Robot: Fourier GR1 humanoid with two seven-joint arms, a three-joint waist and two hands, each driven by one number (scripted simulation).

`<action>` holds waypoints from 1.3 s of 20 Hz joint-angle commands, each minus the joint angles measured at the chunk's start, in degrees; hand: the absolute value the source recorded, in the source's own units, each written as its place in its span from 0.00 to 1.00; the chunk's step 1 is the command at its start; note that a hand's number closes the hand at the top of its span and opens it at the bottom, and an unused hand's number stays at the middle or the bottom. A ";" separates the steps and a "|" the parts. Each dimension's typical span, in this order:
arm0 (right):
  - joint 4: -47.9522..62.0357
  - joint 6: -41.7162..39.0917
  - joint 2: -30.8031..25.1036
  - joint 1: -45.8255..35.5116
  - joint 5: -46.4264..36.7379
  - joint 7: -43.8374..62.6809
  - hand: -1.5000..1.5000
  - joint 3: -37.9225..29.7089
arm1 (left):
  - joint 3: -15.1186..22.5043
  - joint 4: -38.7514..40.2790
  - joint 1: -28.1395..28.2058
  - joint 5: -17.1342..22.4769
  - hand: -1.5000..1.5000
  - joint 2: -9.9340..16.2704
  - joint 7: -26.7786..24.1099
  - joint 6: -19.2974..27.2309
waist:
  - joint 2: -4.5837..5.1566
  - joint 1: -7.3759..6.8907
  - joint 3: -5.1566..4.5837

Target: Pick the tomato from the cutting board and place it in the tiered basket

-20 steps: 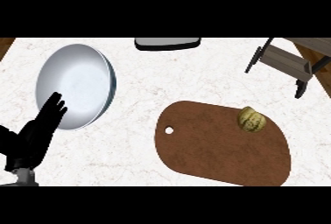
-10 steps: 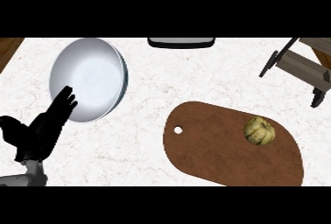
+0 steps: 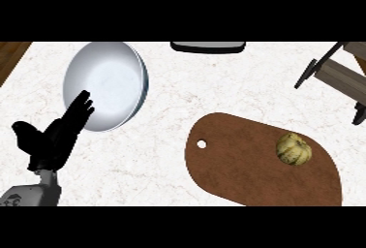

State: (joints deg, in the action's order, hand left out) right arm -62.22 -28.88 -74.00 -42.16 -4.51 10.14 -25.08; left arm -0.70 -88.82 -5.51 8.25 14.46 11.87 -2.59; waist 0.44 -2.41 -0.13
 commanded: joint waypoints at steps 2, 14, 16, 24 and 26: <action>-1.00 4.30 6.35 -7.47 -1.47 6.28 1.00 8.00 | -0.50 1.40 -1.34 -0.41 0.50 -0.79 0.17 0.41 | -0.11 0.68 0.03; 15.13 5.00 12.30 -22.14 -11.34 5.46 1.00 16.58 | -0.09 -4.30 0.99 -1.40 0.50 -1.57 3.08 1.29 | -0.14 0.71 0.11; 14.34 5.02 14.36 -23.79 -12.34 7.26 1.00 17.71 | -1.95 -1.79 2.01 -0.30 0.50 -0.05 1.14 -1.11 | -0.22 0.99 0.08; 20.82 14.75 17.72 -23.86 -20.07 0.24 1.00 18.87 | -0.40 0.14 2.84 -3.16 0.50 -2.70 -2.20 -0.09 | -0.19 1.40 0.10; 24.97 17.62 18.88 -25.98 -22.49 -1.53 1.00 19.36 | -0.85 -1.31 0.56 -1.46 0.50 -2.39 1.79 -0.40 | -0.02 0.92 0.12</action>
State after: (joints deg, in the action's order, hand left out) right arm -40.71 -15.58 -57.06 -66.62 -23.79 10.59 -6.27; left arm -2.40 -90.00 -4.46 7.40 13.19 12.83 -3.51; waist 0.35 -1.41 -0.01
